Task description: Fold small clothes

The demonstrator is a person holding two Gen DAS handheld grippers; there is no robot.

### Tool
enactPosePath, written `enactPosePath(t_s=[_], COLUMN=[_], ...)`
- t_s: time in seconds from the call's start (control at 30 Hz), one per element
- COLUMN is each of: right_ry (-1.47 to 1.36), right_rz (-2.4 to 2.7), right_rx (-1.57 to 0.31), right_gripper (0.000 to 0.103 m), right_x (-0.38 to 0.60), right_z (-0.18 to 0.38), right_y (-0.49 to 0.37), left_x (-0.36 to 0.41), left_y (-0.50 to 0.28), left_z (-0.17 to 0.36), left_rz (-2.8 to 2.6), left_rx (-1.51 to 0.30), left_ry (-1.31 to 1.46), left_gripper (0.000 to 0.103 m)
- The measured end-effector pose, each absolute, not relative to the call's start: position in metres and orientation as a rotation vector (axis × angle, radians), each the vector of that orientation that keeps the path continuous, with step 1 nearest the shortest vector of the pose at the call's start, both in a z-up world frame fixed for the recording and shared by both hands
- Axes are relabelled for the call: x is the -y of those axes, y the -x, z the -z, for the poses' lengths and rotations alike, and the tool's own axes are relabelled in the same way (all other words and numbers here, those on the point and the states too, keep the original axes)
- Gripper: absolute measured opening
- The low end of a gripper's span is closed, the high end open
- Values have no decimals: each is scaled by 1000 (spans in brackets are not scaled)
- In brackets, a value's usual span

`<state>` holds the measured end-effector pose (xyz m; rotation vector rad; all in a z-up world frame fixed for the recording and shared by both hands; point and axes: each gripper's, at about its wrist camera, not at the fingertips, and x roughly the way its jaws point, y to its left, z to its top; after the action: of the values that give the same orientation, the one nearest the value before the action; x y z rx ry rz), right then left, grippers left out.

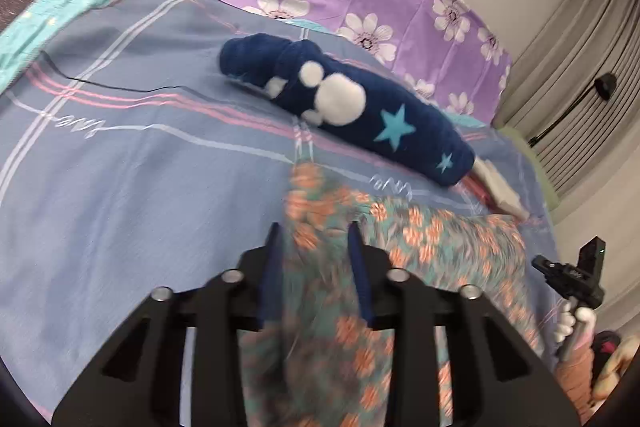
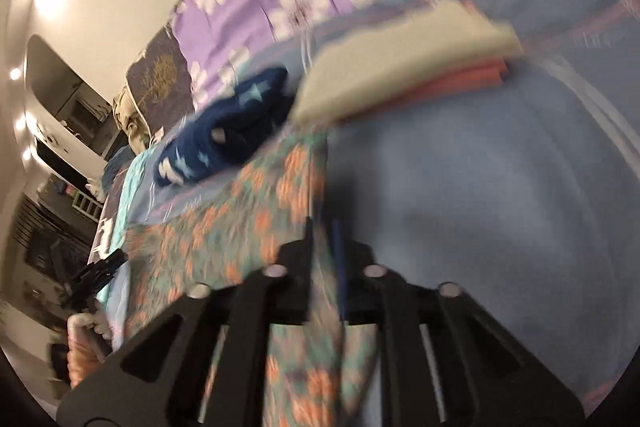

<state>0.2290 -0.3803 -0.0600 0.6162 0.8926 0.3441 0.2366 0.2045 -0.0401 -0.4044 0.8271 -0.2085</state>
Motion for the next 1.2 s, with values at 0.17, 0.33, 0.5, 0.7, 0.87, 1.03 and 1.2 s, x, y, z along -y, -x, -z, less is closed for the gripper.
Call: enactPosePath(t_s=[0.17,0.33,0.5,0.7,0.87,1.03,1.2], right_ry=[-605,-575,-486,-554,-546,-620,-610], right_rz=[-458,-580,-611,-561,-509,-475,-492], right_rx=[-873,-864,-865,-784,-820,-891,-824], right_gripper=[21,35,50,5,0,1,3], right_x=[392,383,359,369,389,396,396], right_z=[74,77,76,65,77,107,89], right_y=[-144,-83,-73,-66,-53,-51,-55], left_x=[-199,-194,-203,-201,-200,-203,-166], left_y=[-166,-99,-73,-65,-50,-45,-45], left_z=[47,66,77,71,74,88,49], left_rz=[227,247,273,241,198,93,92], left_rx=[-841,-879,-855,-849,-896,-935,-839], left_ry=[344,393,482,500,408,354,252], left_gripper=[49,54,53,2,2,1,10])
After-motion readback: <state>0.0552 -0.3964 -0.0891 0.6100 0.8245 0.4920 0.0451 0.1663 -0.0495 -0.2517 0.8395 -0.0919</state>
